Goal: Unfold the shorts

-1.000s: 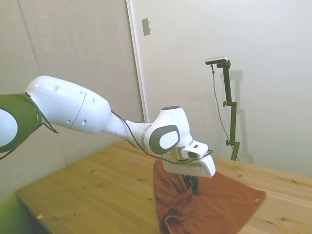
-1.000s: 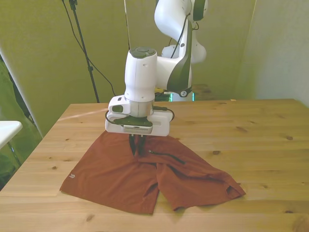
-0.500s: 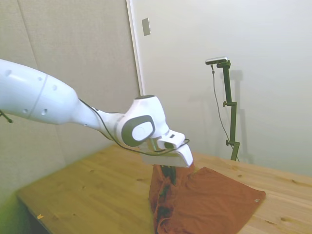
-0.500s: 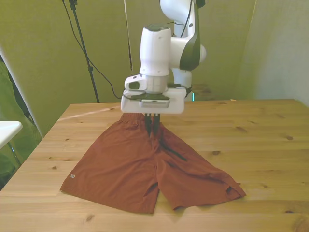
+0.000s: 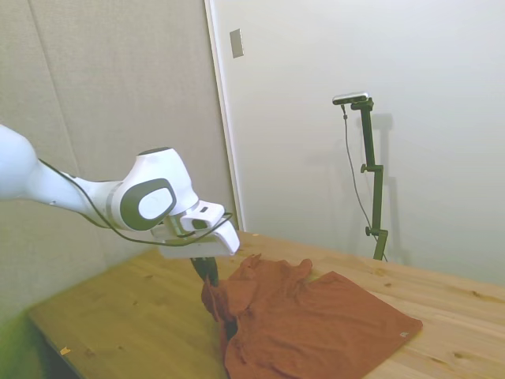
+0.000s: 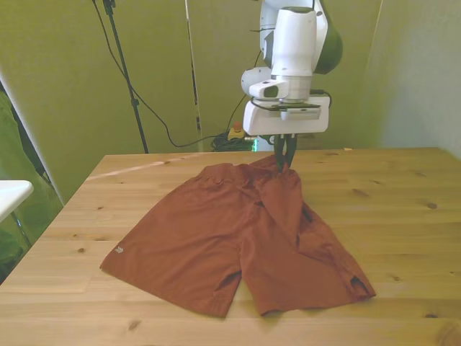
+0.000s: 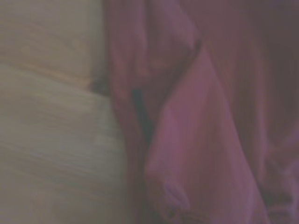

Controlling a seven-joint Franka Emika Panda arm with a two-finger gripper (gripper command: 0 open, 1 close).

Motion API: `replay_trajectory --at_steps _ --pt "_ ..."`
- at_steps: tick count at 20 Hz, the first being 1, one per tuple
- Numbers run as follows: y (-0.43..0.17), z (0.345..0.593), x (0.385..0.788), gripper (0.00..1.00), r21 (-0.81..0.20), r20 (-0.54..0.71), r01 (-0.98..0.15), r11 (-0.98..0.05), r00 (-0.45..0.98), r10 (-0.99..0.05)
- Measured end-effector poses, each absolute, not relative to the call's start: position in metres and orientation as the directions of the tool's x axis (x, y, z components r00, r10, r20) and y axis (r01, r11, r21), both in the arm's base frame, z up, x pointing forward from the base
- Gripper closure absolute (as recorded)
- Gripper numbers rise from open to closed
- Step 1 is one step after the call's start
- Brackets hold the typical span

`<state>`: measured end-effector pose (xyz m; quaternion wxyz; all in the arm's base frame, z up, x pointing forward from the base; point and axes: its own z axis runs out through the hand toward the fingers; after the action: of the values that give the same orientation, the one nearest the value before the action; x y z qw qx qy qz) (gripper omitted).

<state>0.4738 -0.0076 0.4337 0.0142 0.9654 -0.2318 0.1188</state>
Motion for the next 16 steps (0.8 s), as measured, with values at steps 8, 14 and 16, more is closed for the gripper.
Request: replay_trajectory --at_steps 8,14,16 --pt "0.044 0.41 0.43 1.0 -0.026 0.194 -0.329 -0.944 0.925 -0.328" --pt "0.058 0.401 0.434 0.0 -0.024 0.181 -0.397 -0.918 0.901 -0.395" --pt "0.064 0.399 0.434 0.0 -0.013 0.186 -0.406 -0.914 0.897 -0.401"
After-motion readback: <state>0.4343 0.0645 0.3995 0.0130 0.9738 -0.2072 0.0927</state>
